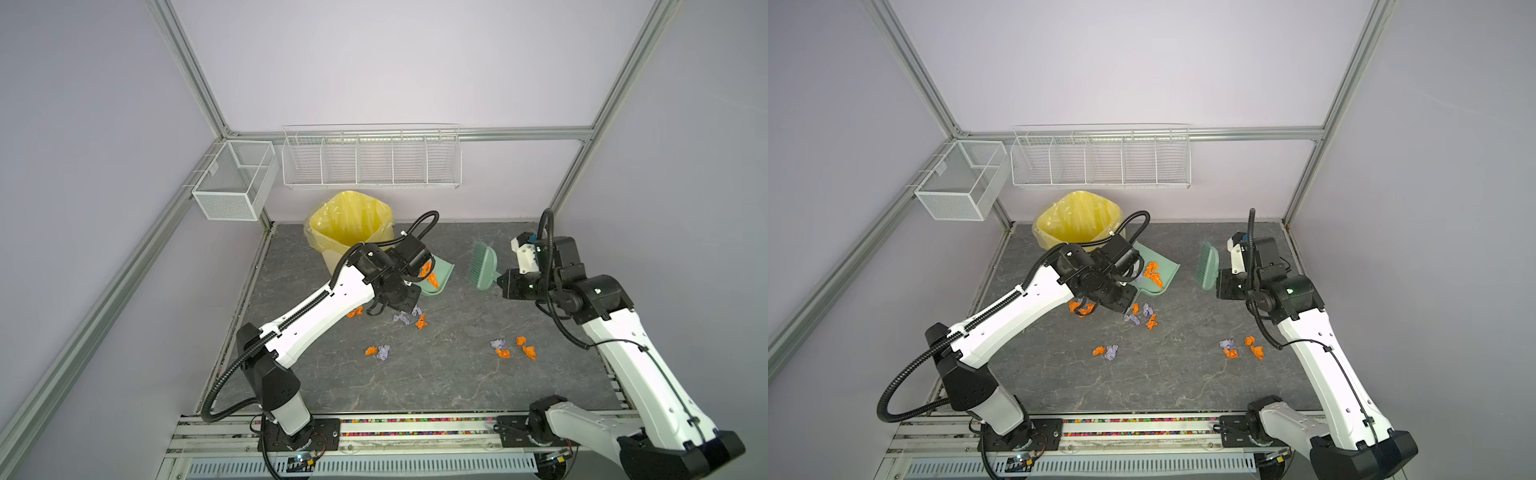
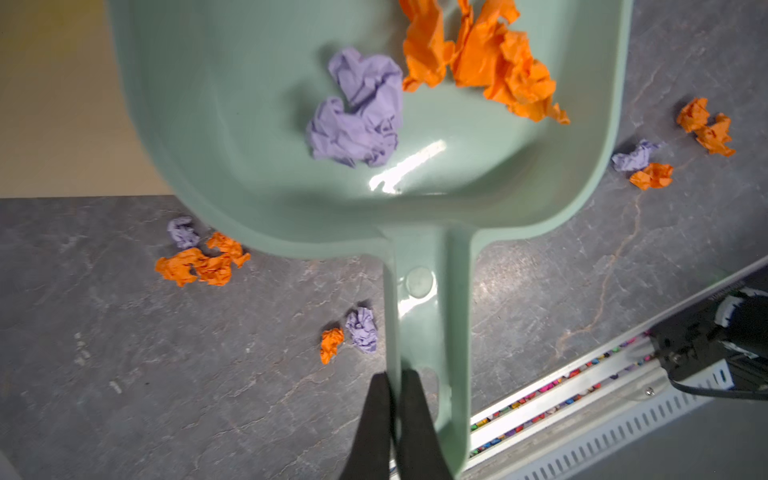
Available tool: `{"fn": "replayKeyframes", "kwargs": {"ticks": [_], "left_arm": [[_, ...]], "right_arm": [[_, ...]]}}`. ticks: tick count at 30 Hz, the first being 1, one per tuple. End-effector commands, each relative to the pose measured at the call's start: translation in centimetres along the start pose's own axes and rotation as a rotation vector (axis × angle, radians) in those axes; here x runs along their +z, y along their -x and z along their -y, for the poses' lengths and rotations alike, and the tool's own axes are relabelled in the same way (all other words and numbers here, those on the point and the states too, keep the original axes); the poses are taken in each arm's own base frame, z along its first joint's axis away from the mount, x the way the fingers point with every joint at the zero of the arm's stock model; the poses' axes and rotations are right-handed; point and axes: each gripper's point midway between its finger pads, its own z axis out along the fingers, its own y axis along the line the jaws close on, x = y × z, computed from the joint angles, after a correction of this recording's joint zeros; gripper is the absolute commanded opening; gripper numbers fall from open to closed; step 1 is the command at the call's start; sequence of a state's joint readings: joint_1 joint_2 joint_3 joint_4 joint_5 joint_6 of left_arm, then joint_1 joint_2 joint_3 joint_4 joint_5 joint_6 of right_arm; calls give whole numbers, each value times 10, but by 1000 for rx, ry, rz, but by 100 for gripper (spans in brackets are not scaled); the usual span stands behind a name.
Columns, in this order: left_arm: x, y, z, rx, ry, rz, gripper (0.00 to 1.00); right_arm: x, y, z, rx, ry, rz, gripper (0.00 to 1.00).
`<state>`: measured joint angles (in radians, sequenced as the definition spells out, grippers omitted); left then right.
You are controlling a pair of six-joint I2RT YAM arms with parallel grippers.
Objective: Sweep away the paper scraps from the table
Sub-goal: 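Lift the dustpan toward the yellow bin with the left gripper while the right draws back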
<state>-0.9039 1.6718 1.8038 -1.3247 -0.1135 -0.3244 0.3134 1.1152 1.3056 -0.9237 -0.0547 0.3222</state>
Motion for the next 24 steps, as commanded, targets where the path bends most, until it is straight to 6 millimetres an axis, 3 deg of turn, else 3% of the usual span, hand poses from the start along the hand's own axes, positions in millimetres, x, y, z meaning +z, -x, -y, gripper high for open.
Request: {"fn": "replayKeyframes", "kwargs": {"ticks": [1, 4, 14, 24], "left_arm": [[-14, 9, -32, -70, 94, 27, 0], [-24, 22, -41, -81, 76, 79, 0], [-55, 55, -95, -119, 177, 168, 0], [-70, 60, -140, -141, 288, 183, 0]], "right_arm": [[4, 8, -16, 22, 101, 32, 7], [8, 8, -14, 21, 91, 24, 7], [24, 9, -17, 34, 124, -7, 7], [24, 9, -16, 73, 125, 11, 7]]}}
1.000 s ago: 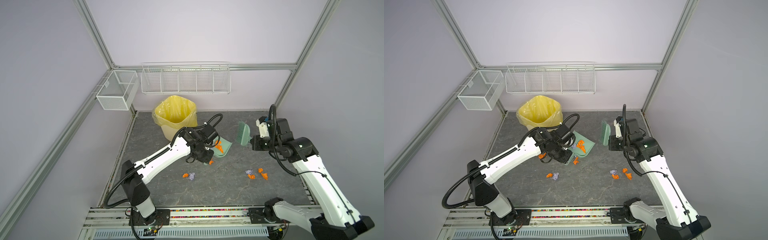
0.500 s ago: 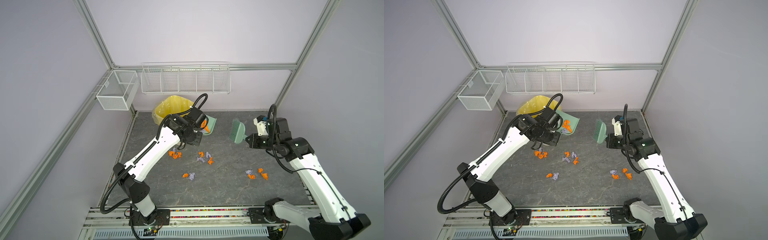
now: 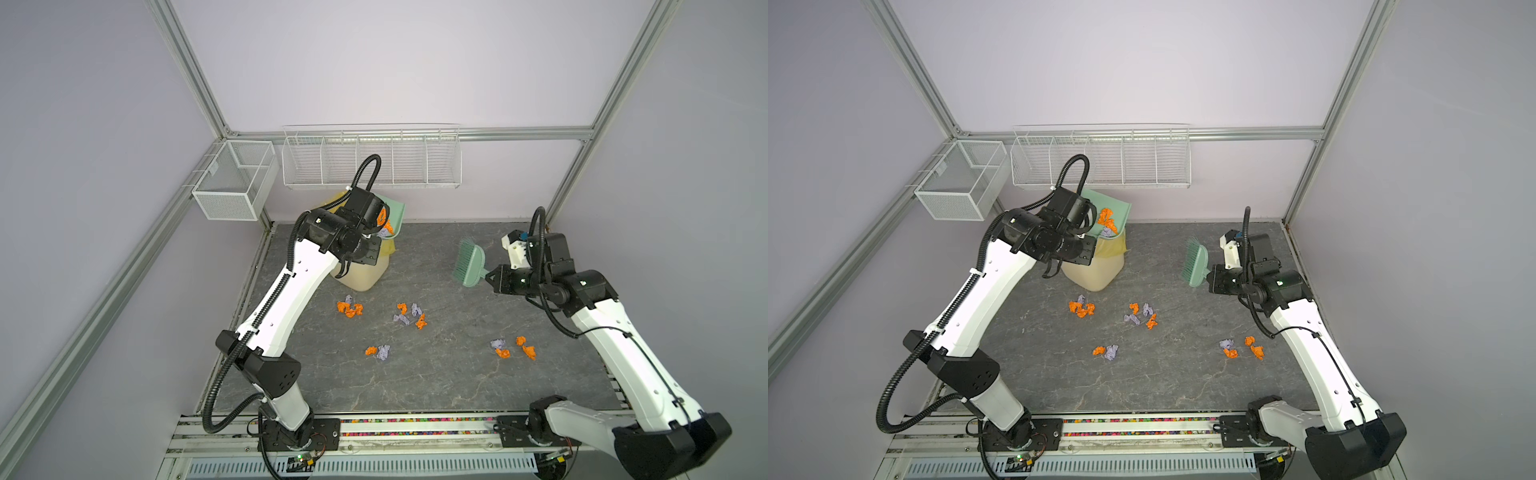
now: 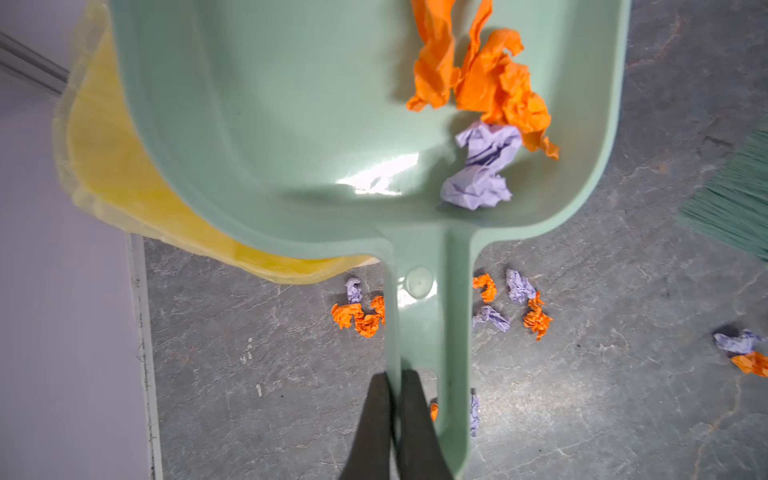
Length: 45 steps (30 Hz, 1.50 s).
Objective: Sweep away the paper scraps from the table
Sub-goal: 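Lift the dustpan toward the yellow bin with the left gripper while the right draws back, then tip the green dustpan over the yellow bin with the left gripper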
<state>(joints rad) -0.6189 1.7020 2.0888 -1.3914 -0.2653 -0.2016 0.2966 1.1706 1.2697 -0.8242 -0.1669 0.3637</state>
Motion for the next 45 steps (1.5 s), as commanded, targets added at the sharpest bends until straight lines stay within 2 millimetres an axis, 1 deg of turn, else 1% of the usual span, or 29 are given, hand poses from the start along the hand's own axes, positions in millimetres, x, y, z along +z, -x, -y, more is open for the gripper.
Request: {"fn": "replayKeyframes", "kwargs": {"ticks": [1, 4, 6, 13, 16, 18, 21, 24, 25, 28, 34, 37, 41, 42, 45], "left_arm": [[-4, -3, -20, 36, 78, -24, 0], [-6, -3, -34, 36, 136, -23, 0], [-7, 0, -40, 32, 167, -11, 0], [-11, 4, -53, 39, 214, -5, 0], [-16, 8, -64, 52, 280, 6, 0], [-14, 7, -74, 72, 350, 0, 0], [-11, 3, -84, 75, 419, -14, 0], [-9, 4, -88, 71, 448, -7, 0], [-11, 7, -93, 72, 486, 4, 0], [-11, 14, -101, 93, 552, 21, 0], [-11, 27, -121, 195, 798, 3, 0], [-12, 33, -121, 267, 911, 6, 0], [-10, 39, -97, 478, 1091, 25, 0], [-10, 38, -95, 489, 1114, 26, 0], [-12, 36, -96, 424, 1040, 32, 0]], "right_arm": [[0, 5, -5, 20, 38, 32, 7], [2, 3, -6, 14, 44, 17, 7], [2, 1, -3, 8, 25, 8, 7], [-3, -1, 2, 5, 3, 25, 7], [-3, 1, 2, -1, 1, 30, 7], [-1, 0, 2, -6, 5, 23, 7], [4, -6, 7, -12, -11, 5, 7], [8, -15, 11, -10, -22, -24, 7], [8, -17, 12, -9, -24, -26, 7], [5, -20, 15, -12, -36, -15, 7], [6, -25, 26, -22, -83, -20, 7], [5, -25, 28, -34, -96, -21, 7], [5, -26, 30, -40, -108, -23, 7], [5, -27, 30, -38, -105, -24, 7], [5, -31, 32, -32, -104, -24, 7]]}}
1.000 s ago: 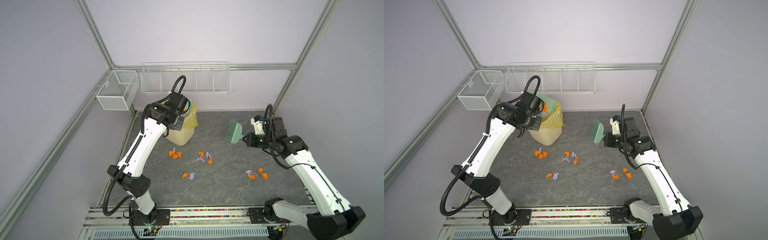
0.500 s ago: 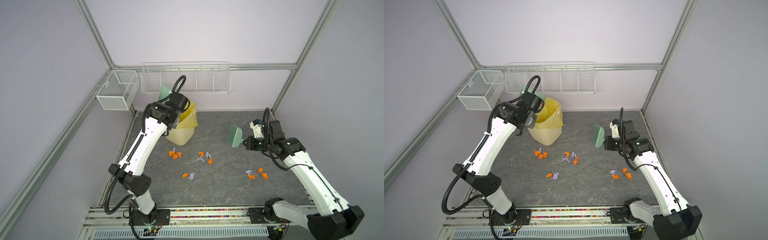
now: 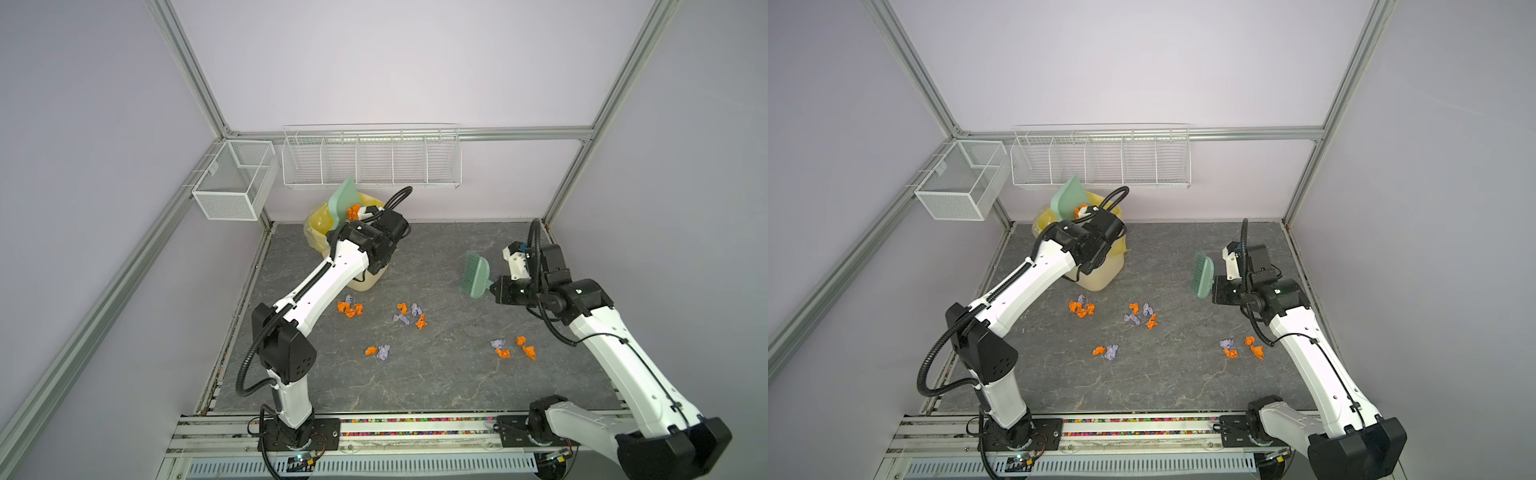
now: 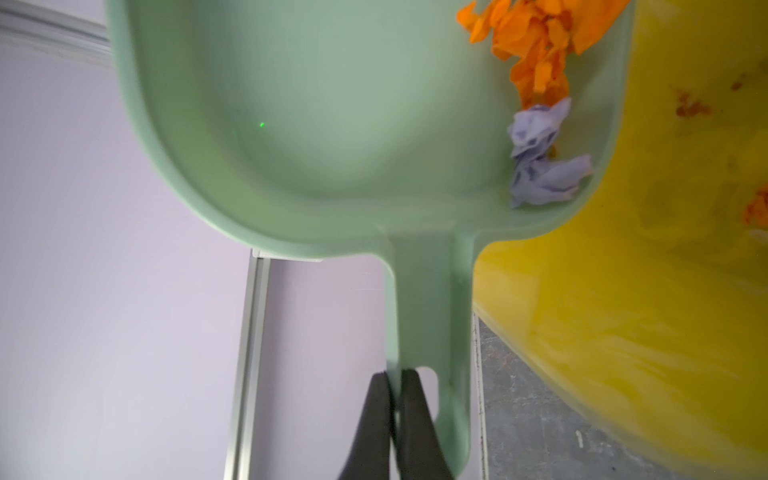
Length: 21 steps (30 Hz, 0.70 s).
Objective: Sweep away the paper scraps from the table
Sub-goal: 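Tip the green dustpan over the yellow bin with the left gripper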
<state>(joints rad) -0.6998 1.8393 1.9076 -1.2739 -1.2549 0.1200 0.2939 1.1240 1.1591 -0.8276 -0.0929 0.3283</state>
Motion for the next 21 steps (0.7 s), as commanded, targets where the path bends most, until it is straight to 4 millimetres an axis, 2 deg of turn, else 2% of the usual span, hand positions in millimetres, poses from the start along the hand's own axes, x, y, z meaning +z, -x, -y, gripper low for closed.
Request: {"fn": "replayKeyframes", "kwargs": {"ticks": [1, 8, 11, 16, 21], "left_arm": [[-6, -1, -39, -90, 80, 5, 0], [-5, -3, -40, -18, 154, -2, 0], [-2, -8, -30, 40, 177, -7, 0], [-8, -15, -33, -88, 25, 10, 0], [-26, -2, -37, -239, -215, 71, 0]], "right_arm": [[-5, -5, 5, -12, -14, 17, 7], [-8, 0, 6, -27, -25, 29, 7], [-7, 2, 5, -31, -16, 28, 7], [-5, -1, 4, -25, -6, 14, 7], [-5, 1, -1, -21, 18, 14, 7]]}}
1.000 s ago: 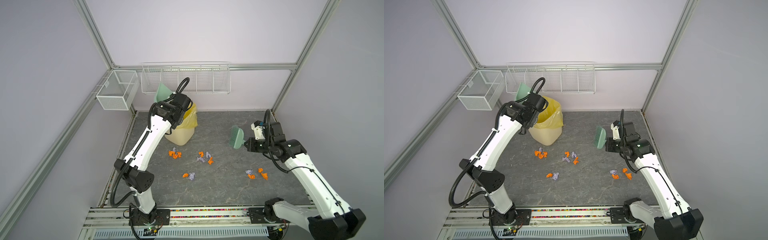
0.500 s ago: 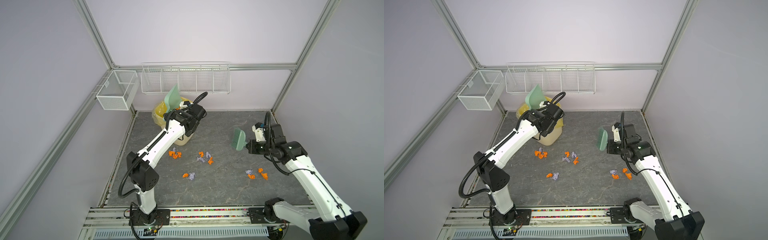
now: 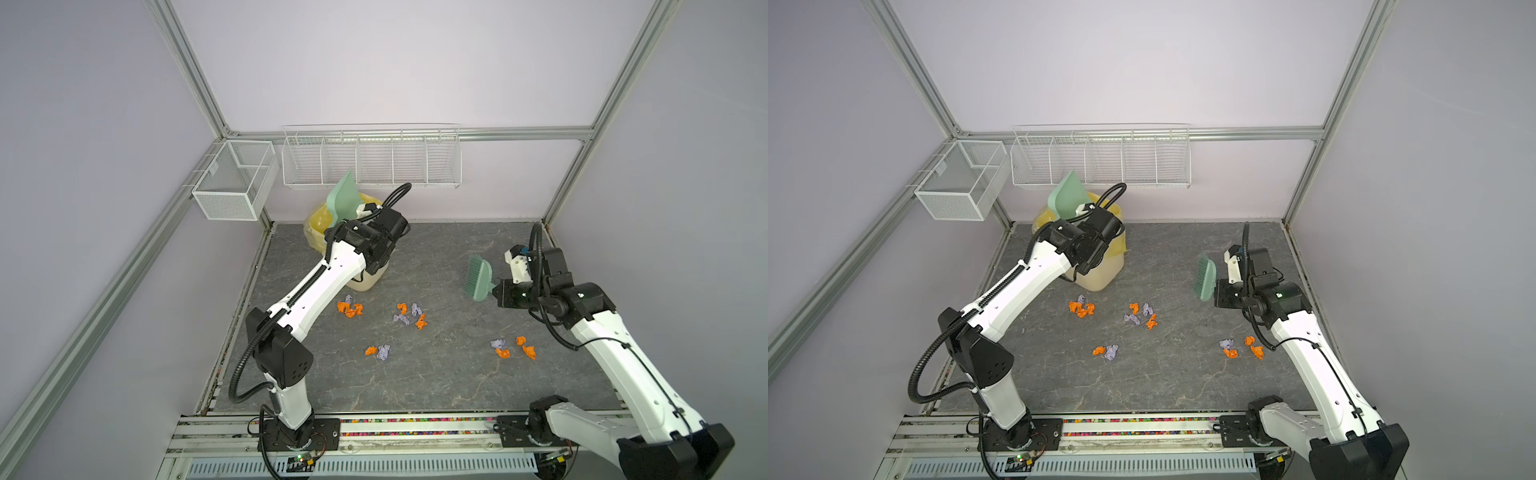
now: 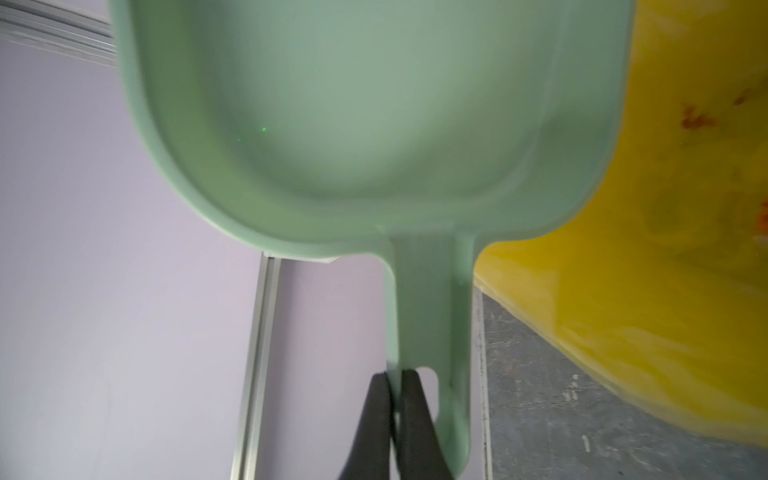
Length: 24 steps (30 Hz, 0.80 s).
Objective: Sweep away the paper scraps from the table
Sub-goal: 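Tip the green dustpan over the yellow bin with the left gripper, then bring the empty dustpan back down onto the table with the left gripper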
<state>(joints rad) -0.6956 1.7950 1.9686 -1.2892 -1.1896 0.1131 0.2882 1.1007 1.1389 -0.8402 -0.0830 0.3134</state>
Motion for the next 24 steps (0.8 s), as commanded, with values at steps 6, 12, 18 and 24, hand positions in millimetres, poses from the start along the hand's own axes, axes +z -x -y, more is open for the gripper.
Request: {"fn": "replayKeyframes", "kwargs": {"ticks": [6, 12, 18, 24], "left_arm": [[-41, 10, -23, -293, -335, 108, 0], [-77, 16, -2, -326, -531, 151, 0], [-108, 26, 38, -316, -793, 178, 0], [-134, 27, 78, -331, -1027, 189, 0]], "right_arm": [[-3, 12, -9, -12, 38, 8, 7], [-6, 9, 0, -15, -6, -14, 7], [-11, 4, -7, 13, 54, -53, 7], [-14, -6, 6, 55, 21, -99, 7]]}}
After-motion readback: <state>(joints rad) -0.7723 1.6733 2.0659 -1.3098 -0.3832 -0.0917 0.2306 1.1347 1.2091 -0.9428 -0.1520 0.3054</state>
